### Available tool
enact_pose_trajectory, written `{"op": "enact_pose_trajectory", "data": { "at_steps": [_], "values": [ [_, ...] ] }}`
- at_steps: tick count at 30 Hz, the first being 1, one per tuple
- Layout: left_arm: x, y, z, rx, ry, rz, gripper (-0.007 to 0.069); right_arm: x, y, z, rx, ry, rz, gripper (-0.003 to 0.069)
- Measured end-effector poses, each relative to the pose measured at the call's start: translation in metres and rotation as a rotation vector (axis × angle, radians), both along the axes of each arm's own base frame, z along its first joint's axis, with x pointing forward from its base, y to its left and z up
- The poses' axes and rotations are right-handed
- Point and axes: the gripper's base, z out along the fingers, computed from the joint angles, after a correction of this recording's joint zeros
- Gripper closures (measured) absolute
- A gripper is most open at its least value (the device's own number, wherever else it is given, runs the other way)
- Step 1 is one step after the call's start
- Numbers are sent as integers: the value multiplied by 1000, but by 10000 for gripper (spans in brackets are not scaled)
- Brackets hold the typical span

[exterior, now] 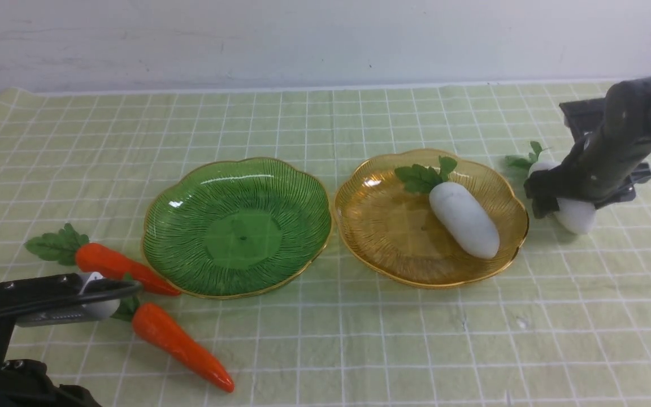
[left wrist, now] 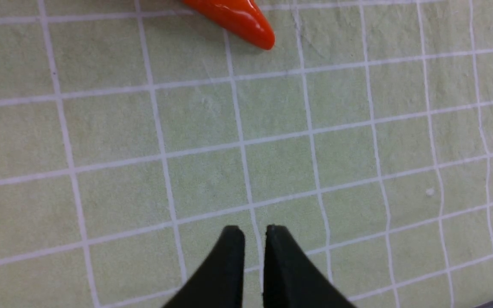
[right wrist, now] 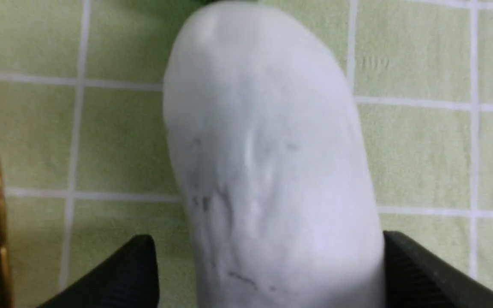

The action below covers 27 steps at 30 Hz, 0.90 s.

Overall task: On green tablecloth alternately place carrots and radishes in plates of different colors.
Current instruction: 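Place the white radish on the plate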

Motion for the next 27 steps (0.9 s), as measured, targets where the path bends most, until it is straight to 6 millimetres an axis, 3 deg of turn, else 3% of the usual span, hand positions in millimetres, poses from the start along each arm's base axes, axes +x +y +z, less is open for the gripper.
{"op": "enact_pose_trajectory", "data": {
  "at_steps": [6,8,10,13,17,18,20,24,27],
  "values": [
    [0,0,0,0,0,0,570,2,0,-5,5,14,-6,136],
    [0,0,0,0,0,0,570,3,-1,-2,-9,38,-5,194],
    [0,0,0,0,0,0,570,5,-1,7,-19,49,-7,195],
    [0,0,0,0,0,0,570,8,-2,28,-24,49,-16,195],
    [0,0,0,0,0,0,570,5,0,80,10,-1,-42,195],
    [0,0,0,0,0,0,570,0,4,104,80,-37,-74,195],
    [0,0,0,0,0,0,570,-5,8,116,137,-46,-86,195],
    [0,0,0,0,7,-3,570,-15,36,125,261,8,-47,195],
    [0,0,0,0,7,-3,570,-20,81,106,272,95,73,195]
  ]
}}
